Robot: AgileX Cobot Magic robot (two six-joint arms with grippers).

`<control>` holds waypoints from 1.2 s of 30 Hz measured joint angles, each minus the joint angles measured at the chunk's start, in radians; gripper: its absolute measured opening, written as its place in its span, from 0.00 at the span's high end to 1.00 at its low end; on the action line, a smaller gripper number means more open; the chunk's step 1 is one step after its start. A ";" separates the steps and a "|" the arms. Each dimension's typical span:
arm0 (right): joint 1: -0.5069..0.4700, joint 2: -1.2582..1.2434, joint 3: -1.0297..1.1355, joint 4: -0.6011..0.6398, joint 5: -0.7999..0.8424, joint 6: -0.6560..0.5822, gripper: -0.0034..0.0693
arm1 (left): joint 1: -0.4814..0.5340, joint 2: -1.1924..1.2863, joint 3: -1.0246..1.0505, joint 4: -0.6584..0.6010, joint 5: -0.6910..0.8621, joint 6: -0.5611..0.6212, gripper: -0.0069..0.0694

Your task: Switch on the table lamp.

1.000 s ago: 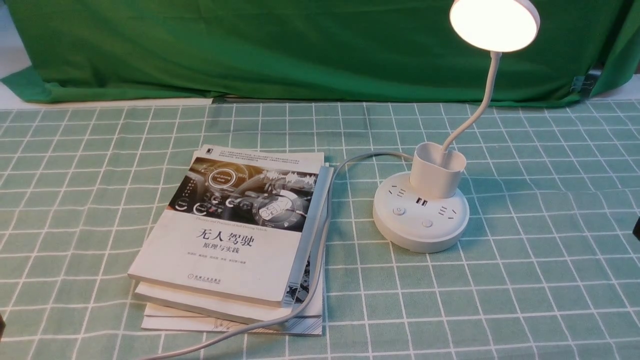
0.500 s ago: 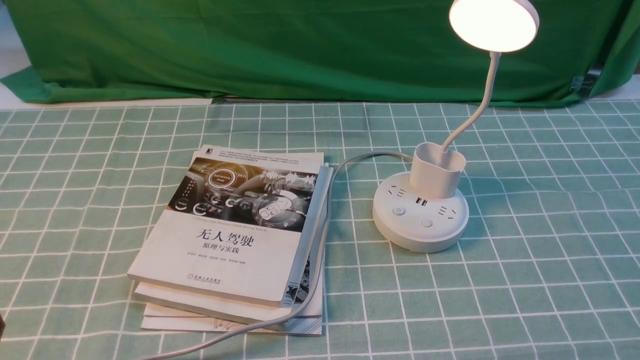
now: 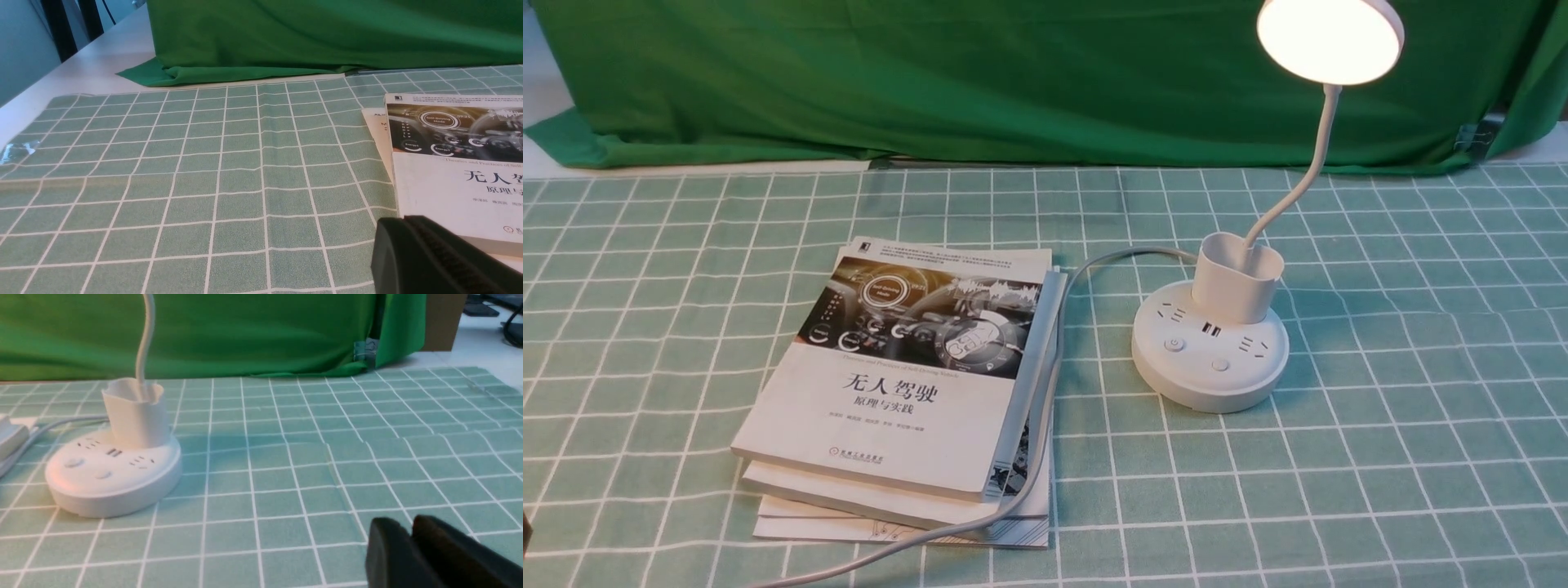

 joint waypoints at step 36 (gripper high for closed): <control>-0.009 0.000 0.000 0.042 0.006 -0.041 0.67 | 0.000 0.000 0.000 0.000 0.000 0.000 0.88</control>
